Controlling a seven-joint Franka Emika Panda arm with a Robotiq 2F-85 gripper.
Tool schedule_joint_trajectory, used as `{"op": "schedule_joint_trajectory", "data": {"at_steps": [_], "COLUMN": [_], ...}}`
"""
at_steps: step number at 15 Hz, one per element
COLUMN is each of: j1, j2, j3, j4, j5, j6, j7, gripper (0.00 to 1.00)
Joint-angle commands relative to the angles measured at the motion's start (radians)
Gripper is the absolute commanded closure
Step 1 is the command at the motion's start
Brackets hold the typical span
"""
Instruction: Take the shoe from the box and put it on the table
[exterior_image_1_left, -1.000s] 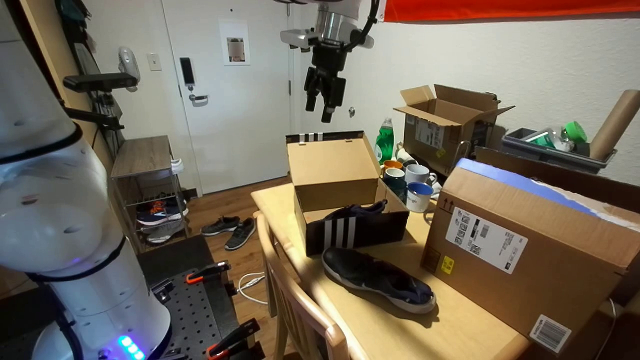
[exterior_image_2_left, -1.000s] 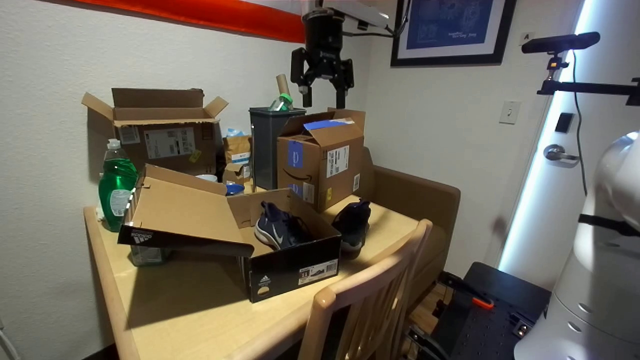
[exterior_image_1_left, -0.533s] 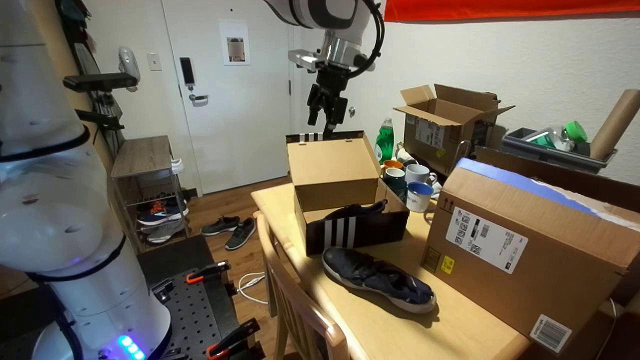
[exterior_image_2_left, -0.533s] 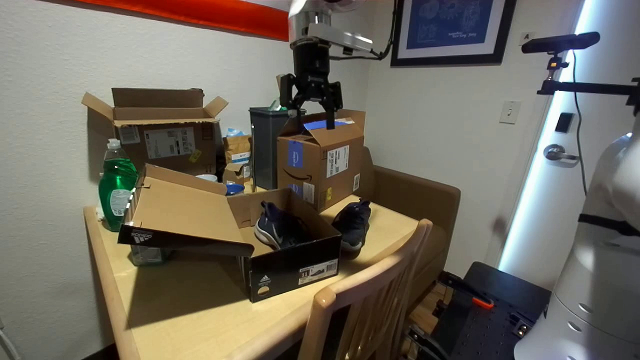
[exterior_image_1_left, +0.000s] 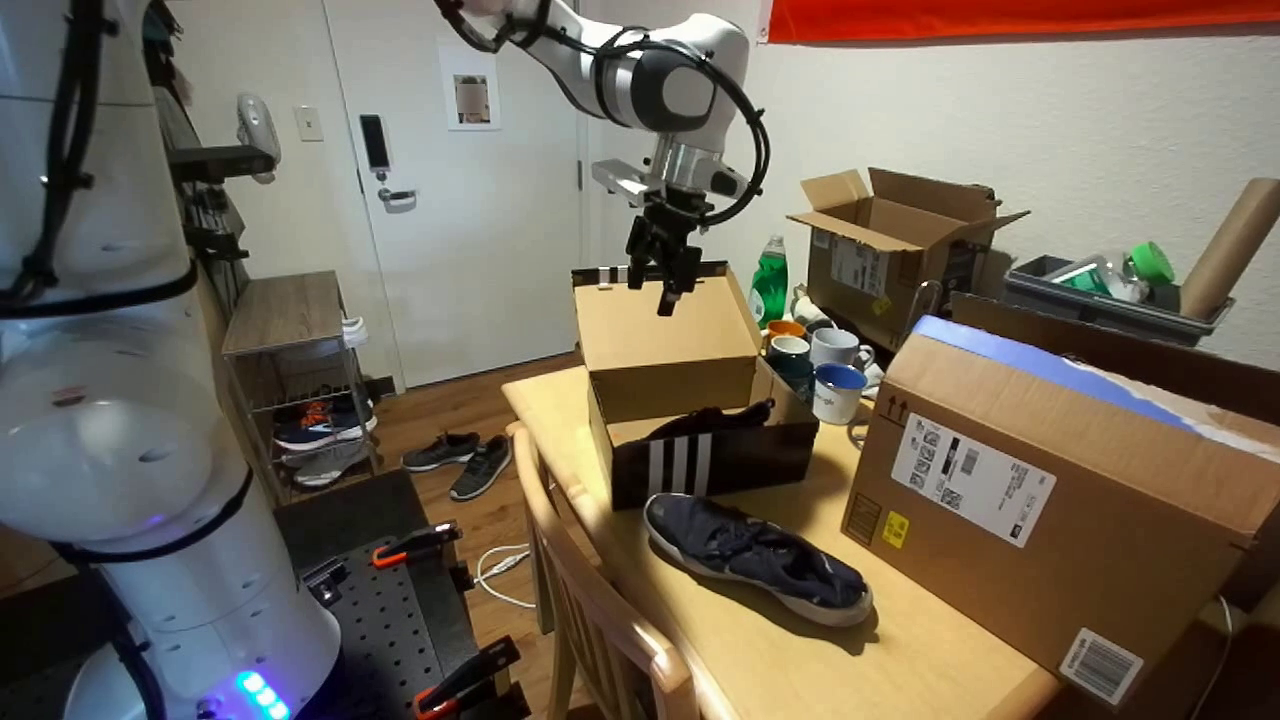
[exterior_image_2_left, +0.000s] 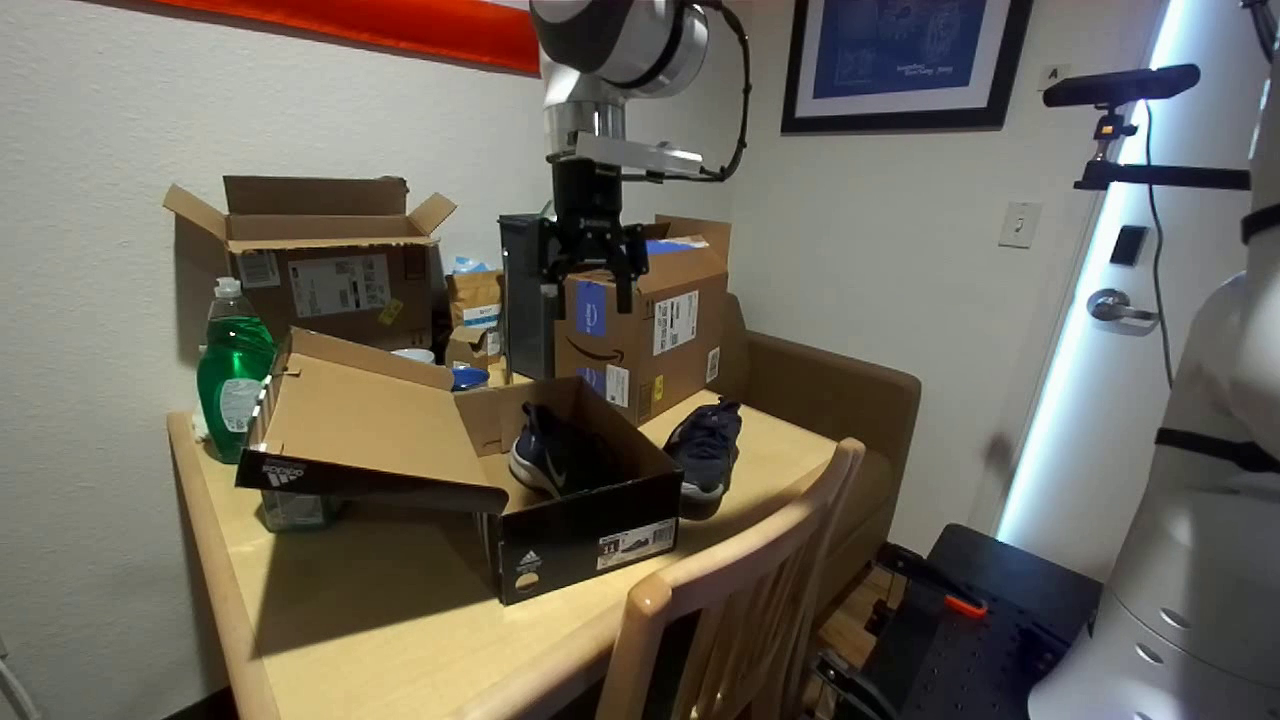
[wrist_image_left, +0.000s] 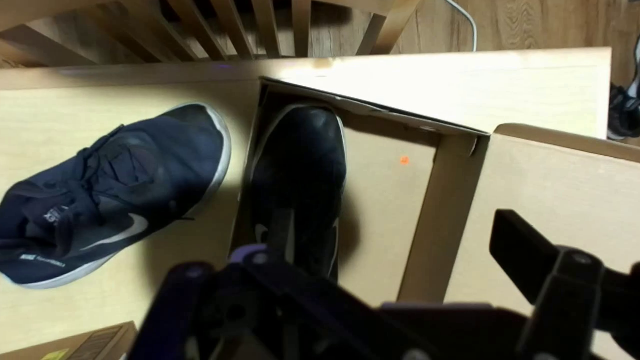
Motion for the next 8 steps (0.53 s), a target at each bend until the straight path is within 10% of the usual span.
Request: {"op": "schedule_joint_trajectory", "data": {"at_steps": [1, 8], "j1": [0.015, 0.01], "j2": [0.024, 0.078], "j3": [0.006, -0.016], "j4": [-0.049, -0.132], "j5": [-0.024, -0.009], "j6": [0.099, 0.254], "j7": [0.043, 0.085], "gripper": [0.0, 0.0]}}
